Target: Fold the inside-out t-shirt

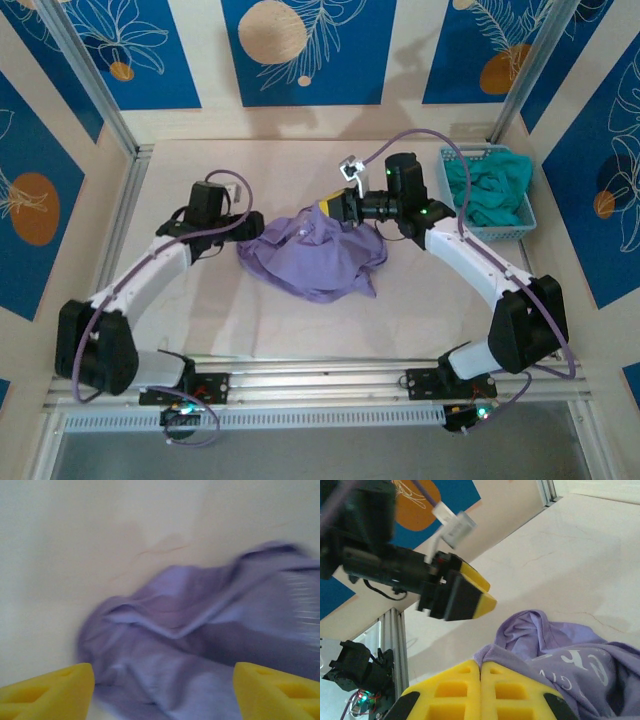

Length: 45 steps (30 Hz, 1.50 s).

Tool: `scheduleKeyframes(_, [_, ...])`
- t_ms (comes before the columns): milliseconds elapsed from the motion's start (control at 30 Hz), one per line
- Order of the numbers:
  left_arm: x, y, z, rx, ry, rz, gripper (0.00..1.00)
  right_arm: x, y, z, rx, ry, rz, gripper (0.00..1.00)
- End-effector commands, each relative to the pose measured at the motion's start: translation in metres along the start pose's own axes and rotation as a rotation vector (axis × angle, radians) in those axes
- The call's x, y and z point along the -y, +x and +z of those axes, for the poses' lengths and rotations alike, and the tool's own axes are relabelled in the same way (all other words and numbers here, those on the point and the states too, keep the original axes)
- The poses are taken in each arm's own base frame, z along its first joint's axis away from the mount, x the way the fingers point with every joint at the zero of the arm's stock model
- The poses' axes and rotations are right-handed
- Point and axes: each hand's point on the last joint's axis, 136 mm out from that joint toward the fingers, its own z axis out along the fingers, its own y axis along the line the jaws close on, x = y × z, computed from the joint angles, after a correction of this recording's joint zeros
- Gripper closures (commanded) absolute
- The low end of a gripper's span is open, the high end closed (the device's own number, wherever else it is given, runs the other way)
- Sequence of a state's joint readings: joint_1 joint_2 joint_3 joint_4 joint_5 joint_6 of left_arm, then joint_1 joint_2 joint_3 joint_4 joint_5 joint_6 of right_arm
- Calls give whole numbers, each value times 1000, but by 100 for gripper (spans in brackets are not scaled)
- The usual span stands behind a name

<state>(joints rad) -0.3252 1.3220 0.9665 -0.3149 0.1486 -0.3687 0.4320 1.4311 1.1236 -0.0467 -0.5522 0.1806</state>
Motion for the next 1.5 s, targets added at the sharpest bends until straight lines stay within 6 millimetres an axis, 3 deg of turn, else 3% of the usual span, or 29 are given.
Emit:
scheduleKeyframes(0, [70,-1,-7,19,325,50,22,-2,1,-4,-12,-23,-38,100])
scheduleKeyframes(100, [105,13,0,-38,430,122,21,1,0,-7,-8,-20,-27,100])
scheduleKeyframes(167, [119,21,10,-75,457,159,22,1,-3,-10,-1,-17,-29,100])
scheduleKeyframes(233, [119,26,27,-106,432,152,30,-1,-7,-12,8,-12,-34,100])
scheduleKeyframes(333, [111,28,55,-143,375,123,60,-6,-20,-20,34,1,-52,100])
scheduleKeyframes(400, [94,19,65,-129,296,83,95,-8,-41,-32,79,38,-70,100])
scheduleKeyframes(467, [77,2,59,-68,252,15,100,-9,-73,-50,159,76,-71,100])
scheduleKeyframes(567, [50,-32,27,99,208,-104,100,-27,-128,-78,300,83,-94,100])
scheduleKeyframes(667, [29,-42,-2,213,126,-161,100,-44,-147,-91,366,97,-128,100])
scheduleKeyframes(767, [18,-18,-6,201,106,-207,100,-34,-123,-88,348,141,-96,100])
scheduleKeyframes(900, [8,52,19,26,106,-218,75,1,-47,-67,244,187,42,100])
scheduleKeyframes(1000, [2,88,26,-95,75,-147,55,16,16,-48,133,196,122,100])
scheduleKeyframes(1100, [12,97,17,-127,92,-76,40,19,70,-35,20,209,196,100])
scheduleKeyframes(1200, [32,95,10,-133,122,-12,28,21,111,-32,-54,250,255,100])
scheduleKeyframes(1333, [62,87,18,-160,149,94,23,21,140,-36,-94,286,303,100])
scheduleKeyframes(1467, [94,78,41,-214,184,196,22,26,150,-44,-92,340,325,100])
